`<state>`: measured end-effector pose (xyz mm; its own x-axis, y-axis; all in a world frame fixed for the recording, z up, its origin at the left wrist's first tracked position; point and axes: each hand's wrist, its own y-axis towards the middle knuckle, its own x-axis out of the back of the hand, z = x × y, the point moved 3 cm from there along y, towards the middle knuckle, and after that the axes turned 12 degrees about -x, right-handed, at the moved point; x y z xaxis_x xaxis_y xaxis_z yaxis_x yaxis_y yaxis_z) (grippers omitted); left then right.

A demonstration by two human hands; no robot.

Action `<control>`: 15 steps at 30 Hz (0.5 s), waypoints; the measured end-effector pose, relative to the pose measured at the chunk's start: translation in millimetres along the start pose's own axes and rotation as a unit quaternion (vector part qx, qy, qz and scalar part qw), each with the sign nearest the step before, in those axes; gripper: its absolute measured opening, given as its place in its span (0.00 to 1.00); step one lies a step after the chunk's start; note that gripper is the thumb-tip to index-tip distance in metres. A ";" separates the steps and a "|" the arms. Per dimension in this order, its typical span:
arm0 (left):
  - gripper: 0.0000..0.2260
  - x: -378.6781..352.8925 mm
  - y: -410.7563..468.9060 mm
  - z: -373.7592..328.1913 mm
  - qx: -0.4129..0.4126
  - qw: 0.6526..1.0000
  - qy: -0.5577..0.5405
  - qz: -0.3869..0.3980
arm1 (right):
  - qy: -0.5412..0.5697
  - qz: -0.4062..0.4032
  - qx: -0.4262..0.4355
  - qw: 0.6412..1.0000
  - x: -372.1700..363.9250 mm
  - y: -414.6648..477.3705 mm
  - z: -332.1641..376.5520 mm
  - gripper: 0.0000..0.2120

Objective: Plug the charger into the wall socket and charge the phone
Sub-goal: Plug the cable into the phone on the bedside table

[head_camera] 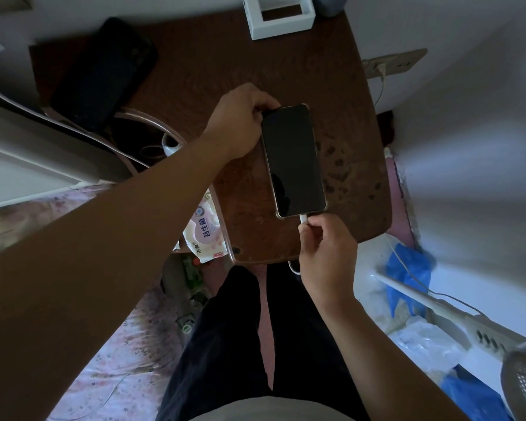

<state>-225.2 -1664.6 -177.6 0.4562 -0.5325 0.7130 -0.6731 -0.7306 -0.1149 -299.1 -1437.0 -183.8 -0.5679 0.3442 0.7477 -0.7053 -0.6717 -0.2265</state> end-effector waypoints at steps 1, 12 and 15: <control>0.17 0.1 0.1 0.6 0.000 1.000 -0.002 -0.001 | 0.001 0.001 0.002 1.000 0.8 0.3 0.1 0.02; 0.17 -0.2 0.2 3.2 0.000 1.000 -0.006 -0.001 | 0.009 0.012 0.004 1.000 3.0 2.6 -1.6 0.03; 0.17 0.0 -0.1 2.6 0.000 1.000 -0.004 -0.006 | 0.009 0.012 0.007 1.000 2.8 3.3 -2.1 0.03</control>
<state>-223.6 -1665.6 -179.5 0.4686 -0.5280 0.7083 -0.6677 -0.7366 -0.1074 -303.9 -1436.9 -183.7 -0.5917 0.3391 0.7314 -0.6856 -0.6889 -0.2353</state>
